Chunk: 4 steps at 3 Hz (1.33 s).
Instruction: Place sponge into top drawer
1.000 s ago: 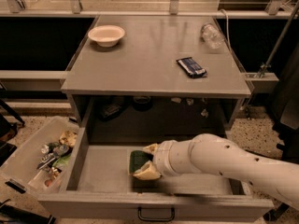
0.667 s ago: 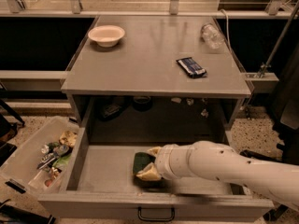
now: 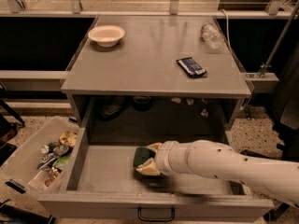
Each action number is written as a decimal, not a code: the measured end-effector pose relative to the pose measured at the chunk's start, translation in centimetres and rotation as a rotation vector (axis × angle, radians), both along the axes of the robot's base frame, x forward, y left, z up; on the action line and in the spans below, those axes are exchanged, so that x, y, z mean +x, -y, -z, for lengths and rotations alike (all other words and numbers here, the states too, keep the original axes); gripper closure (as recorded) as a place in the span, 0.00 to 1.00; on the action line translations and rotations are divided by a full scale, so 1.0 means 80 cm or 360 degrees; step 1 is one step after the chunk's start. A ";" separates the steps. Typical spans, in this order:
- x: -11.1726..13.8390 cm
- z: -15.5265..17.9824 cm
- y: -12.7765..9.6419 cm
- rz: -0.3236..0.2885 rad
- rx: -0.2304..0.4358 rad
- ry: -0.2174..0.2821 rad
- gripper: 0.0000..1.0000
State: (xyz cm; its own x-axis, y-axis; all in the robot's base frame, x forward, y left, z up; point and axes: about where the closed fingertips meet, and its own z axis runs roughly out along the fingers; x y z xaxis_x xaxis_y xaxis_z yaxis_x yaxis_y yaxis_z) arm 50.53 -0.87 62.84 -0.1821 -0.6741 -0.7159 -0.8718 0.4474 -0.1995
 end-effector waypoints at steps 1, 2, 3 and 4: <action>0.000 0.000 0.000 0.0000 0.0000 0.0000 0.58; 0.000 0.000 0.000 0.0000 0.0000 0.0000 0.36; 0.000 0.000 0.000 0.0000 0.0000 0.0000 0.12; 0.000 0.000 0.000 0.0000 0.0000 0.0000 0.00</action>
Offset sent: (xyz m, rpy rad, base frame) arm 0.0000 0.0000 0.0000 0.0000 0.0000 0.0000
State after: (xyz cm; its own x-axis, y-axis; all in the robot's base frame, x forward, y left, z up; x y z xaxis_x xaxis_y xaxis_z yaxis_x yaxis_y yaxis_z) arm 50.53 -0.86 62.85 -0.1820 -0.6741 -0.7158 -0.8718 0.4473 -0.1996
